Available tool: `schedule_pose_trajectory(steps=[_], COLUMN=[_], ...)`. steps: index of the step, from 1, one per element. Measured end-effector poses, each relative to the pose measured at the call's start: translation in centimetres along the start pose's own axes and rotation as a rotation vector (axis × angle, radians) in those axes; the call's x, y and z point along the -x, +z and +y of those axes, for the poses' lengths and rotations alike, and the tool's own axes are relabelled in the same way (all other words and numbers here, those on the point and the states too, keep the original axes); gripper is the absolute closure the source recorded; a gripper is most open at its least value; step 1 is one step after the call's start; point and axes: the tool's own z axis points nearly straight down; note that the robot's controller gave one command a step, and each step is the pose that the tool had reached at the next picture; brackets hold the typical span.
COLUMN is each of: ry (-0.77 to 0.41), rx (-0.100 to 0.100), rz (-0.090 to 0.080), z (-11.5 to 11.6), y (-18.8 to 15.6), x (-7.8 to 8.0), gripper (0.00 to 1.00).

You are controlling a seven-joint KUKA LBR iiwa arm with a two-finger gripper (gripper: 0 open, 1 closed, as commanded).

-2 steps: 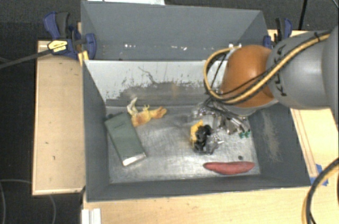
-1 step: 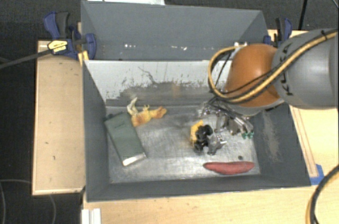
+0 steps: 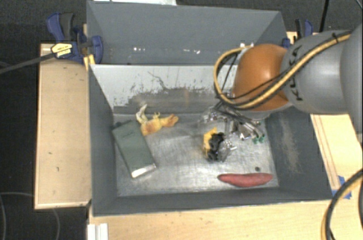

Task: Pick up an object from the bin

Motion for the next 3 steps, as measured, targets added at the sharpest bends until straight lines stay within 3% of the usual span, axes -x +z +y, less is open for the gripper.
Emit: schedule_pose_trajectory(steps=[1, 3], ry=[-0.093, -0.094], rx=[0.001, 0.001], rz=[0.001, 0.0], z=[-0.8, -0.8], y=[0.66, 0.58], x=[1.6, 1.64], gripper=[1.0, 1.0])
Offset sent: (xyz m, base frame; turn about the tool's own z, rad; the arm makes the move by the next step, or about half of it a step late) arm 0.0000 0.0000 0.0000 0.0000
